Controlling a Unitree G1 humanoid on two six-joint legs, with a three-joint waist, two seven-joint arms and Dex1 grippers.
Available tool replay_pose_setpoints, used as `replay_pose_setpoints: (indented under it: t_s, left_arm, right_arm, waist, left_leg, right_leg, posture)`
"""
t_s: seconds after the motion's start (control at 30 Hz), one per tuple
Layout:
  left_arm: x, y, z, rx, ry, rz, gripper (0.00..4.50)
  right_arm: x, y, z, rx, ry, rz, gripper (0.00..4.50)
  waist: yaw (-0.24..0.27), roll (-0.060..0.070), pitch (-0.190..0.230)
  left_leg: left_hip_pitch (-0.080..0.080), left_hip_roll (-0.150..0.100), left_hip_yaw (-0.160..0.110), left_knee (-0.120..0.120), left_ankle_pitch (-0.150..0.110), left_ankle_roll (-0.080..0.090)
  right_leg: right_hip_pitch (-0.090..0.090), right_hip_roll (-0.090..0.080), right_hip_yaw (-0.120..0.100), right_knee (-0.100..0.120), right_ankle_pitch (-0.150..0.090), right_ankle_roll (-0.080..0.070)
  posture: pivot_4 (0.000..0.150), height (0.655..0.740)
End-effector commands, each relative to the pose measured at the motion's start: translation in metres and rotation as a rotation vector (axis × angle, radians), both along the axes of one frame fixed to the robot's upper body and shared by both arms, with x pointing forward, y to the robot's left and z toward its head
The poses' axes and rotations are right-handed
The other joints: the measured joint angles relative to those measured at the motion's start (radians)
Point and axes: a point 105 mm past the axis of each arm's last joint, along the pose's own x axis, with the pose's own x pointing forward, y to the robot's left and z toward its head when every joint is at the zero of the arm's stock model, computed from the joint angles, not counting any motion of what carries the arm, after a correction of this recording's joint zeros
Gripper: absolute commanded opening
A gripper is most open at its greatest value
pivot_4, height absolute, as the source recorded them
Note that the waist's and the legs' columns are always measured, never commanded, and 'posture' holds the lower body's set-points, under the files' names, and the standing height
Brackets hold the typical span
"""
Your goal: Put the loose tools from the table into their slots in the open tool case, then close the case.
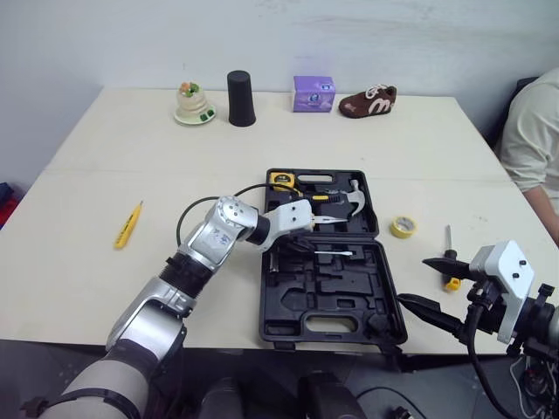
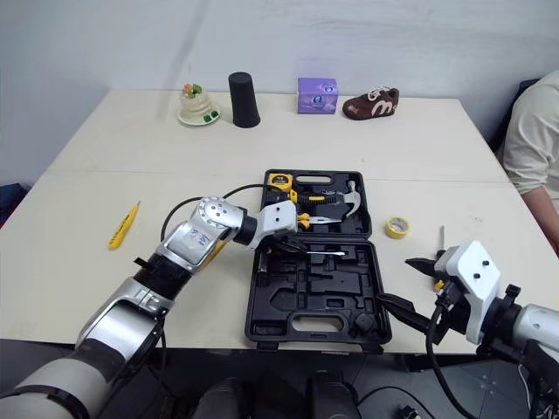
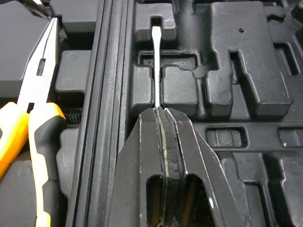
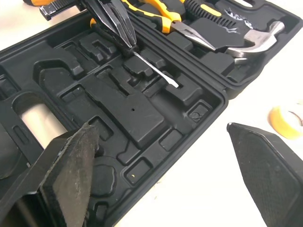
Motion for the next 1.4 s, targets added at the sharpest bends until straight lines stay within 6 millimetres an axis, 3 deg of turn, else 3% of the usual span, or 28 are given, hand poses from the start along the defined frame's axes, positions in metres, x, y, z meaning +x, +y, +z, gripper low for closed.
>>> replay_pose_setpoints:
  t_s: [0.03, 0.17, 0.27, 0.37, 0.5, 0.6, 0.67, 0.73, 0.77, 0.87, 1.0, 1.03, 1.1, 1.2, 1.33, 1.37, 1.4]
  left_arm:
    - [0.005, 0.015, -0.029, 0.083, 0.001, 0.052, 0.04]
    - [0.002, 0.011, 0.026, -0.104, -0.185, -0.056, 0.04]
    - [0.002, 0.030, 0.038, -0.088, -0.276, -0.074, 0.04]
    - [0.007, 0.065, 0.046, -0.082, -0.257, 0.042, 0.04]
    - [0.001, 0.130, 0.056, -0.203, -0.037, 0.336, 0.04]
    - [-0.002, 0.159, 0.075, -0.323, -0.059, 0.498, 0.04]
    - [-0.014, 0.186, 0.085, -0.377, -0.080, 0.617, 0.04]
    - [-0.027, 0.206, 0.082, -0.329, -0.087, 0.698, 0.04]
    - [-0.037, 0.226, 0.075, -0.292, -0.088, 0.783, 0.04]
    - [-0.077, 0.263, 0.062, -0.267, 0.011, 0.903, 0.04]
    - [-0.123, 0.308, 0.063, -0.335, 0.084, 1.064, 0.04]
    - [-0.136, 0.323, 0.060, -0.335, 0.101, 1.107, 0.50]
    - [-0.160, 0.349, 0.054, -0.305, 0.106, 1.178, 0.91]
    - [-0.181, 0.372, 0.047, -0.269, 0.124, 1.237, 2.30]
    - [-0.191, 0.401, 0.047, -0.241, 0.099, 1.309, 4.11]
    - [-0.191, 0.404, 0.048, -0.239, 0.094, 1.312, 4.45]
    - [-0.191, 0.405, 0.049, -0.238, 0.091, 1.311, 4.45]
  right_arm:
    - [-0.003, 0.001, 0.008, -0.016, -0.050, -0.003, 4.50]
    - [-0.006, -0.002, 0.007, -0.017, -0.046, -0.014, 4.50]
    - [-0.005, -0.009, 0.009, -0.022, -0.052, -0.031, 4.50]
    - [-0.002, -0.021, 0.015, -0.035, -0.062, -0.055, 4.50]
    - [0.005, -0.043, 0.025, -0.065, -0.067, -0.070, 4.50]
    - [0.013, -0.062, 0.029, -0.079, -0.067, -0.102, 4.50]
    - [0.020, -0.079, 0.030, -0.095, -0.054, -0.126, 4.50]
    - [0.023, -0.090, 0.030, -0.102, -0.042, -0.135, 4.50]
    - [0.025, -0.097, 0.031, -0.110, -0.034, -0.144, 4.50]
    - [0.027, -0.114, 0.032, -0.127, -0.019, -0.162, 4.50]
    - [0.024, -0.141, 0.036, -0.136, -0.001, -0.212, 4.50]
    - [0.020, -0.149, 0.038, -0.131, 0.009, -0.228, 4.50]
    - [0.012, -0.165, 0.040, -0.104, 0.044, -0.267, 4.50]
    - [0.000, -0.182, 0.041, -0.094, 0.071, -0.301, 4.50]
    - [-0.013, -0.201, 0.042, -0.103, 0.076, -0.361, 4.50]
    - [-0.015, -0.205, 0.043, -0.103, 0.076, -0.371, 4.50]
    - [-0.017, -0.207, 0.044, -0.103, 0.075, -0.376, 4.50]
  waist:
    - [0.001, 0.000, 0.000]
    - [0.000, 0.001, 0.002]
    - [-0.005, 0.002, 0.006]
    - [-0.003, 0.004, 0.007]
    - [-0.006, 0.006, 0.009]
    - [-0.006, 0.003, 0.013]
    - [-0.005, 0.000, 0.016]
    - [-0.005, -0.001, 0.018]
    - [-0.005, -0.001, 0.018]
    - [-0.012, 0.001, 0.020]
    - [-0.018, -0.001, 0.025]
    - [-0.017, -0.001, 0.025]
    - [-0.018, 0.000, 0.026]
    - [-0.018, 0.002, 0.027]
    - [-0.023, 0.002, 0.027]
    - [-0.025, 0.002, 0.027]
    - [-0.029, 0.002, 0.027]
  left_leg:
    - [0.000, 0.000, 0.000, 0.000, 0.000, 0.000]
    - [-0.002, 0.000, 0.000, -0.001, 0.000, 0.001]
    - [-0.005, 0.000, 0.001, -0.002, 0.000, 0.001]
    - [-0.004, 0.000, 0.002, -0.003, 0.000, -0.002]
    - [-0.004, 0.004, 0.003, -0.003, 0.000, -0.003]
    - [-0.003, 0.004, 0.005, -0.003, -0.001, -0.002]
    - [-0.003, 0.005, 0.005, -0.002, -0.001, -0.002]
    - [-0.003, 0.004, 0.005, -0.002, -0.001, -0.002]
    - [-0.003, 0.005, 0.006, -0.003, -0.001, -0.003]
    - [-0.002, 0.006, 0.008, -0.005, -0.002, -0.005]
    - [-0.003, 0.009, 0.012, -0.004, -0.004, -0.009]
    - [-0.003, 0.009, 0.012, -0.004, -0.005, -0.009]
    - [-0.002, 0.009, 0.012, -0.004, -0.007, -0.009]
    - [-0.001, 0.008, 0.014, -0.006, -0.010, -0.007]
    - [-0.002, 0.008, 0.014, -0.006, -0.016, -0.008]
    - [-0.002, 0.007, 0.014, -0.006, -0.017, -0.007]
    - [-0.002, 0.007, 0.014, -0.006, -0.017, -0.007]
  right_leg:
    - [0.000, 0.000, 0.000, 0.000, 0.000, 0.000]
    - [-0.002, -0.003, 0.000, 0.000, 0.000, 0.000]
    - [-0.005, -0.005, 0.000, -0.001, 0.000, 0.000]
    - [-0.006, -0.001, 0.002, -0.001, 0.000, -0.001]
    - [-0.007, 0.001, 0.002, -0.002, -0.001, -0.001]
    - [-0.007, 0.000, 0.003, -0.002, -0.001, -0.001]
    - [-0.007, -0.001, 0.003, -0.002, 0.000, -0.001]
    - [-0.007, -0.001, 0.003, -0.002, 0.000, 0.000]
    - [-0.007, -0.001, 0.003, -0.003, 0.000, 0.000]
    - [-0.006, -0.002, 0.004, -0.007, -0.001, -0.001]
    - [-0.008, -0.002, 0.003, -0.009, -0.002, -0.003]
    - [-0.008, -0.002, 0.003, -0.010, -0.002, -0.003]
    - [-0.008, -0.002, 0.003, -0.011, -0.002, -0.003]
    - [-0.007, -0.004, 0.003, -0.015, -0.003, -0.005]
    - [-0.007, -0.007, 0.002, -0.015, -0.012, -0.022]
    - [-0.007, -0.008, 0.002, -0.015, -0.012, -0.022]
    - [-0.007, -0.008, 0.002, -0.015, -0.012, -0.022]
  posture:
    - [0.150, 0.7296]
    - [0.150, 0.7296]
    - [0.150, 0.7296]
    - [0.150, 0.7296]
    - [0.150, 0.7296]
    - [0.150, 0.7296]
    - [0.150, 0.7296]
    - [0.150, 0.7296]
    - [0.150, 0.7296]
    - [0.150, 0.7296]
    - [0.150, 0.7296]
    - [0.150, 0.7296]
    - [0.150, 0.7296]
    - [0.150, 0.7296]
    - [0.150, 0.7296]
    - [0.150, 0.7296]
    - [0.150, 0.7296]
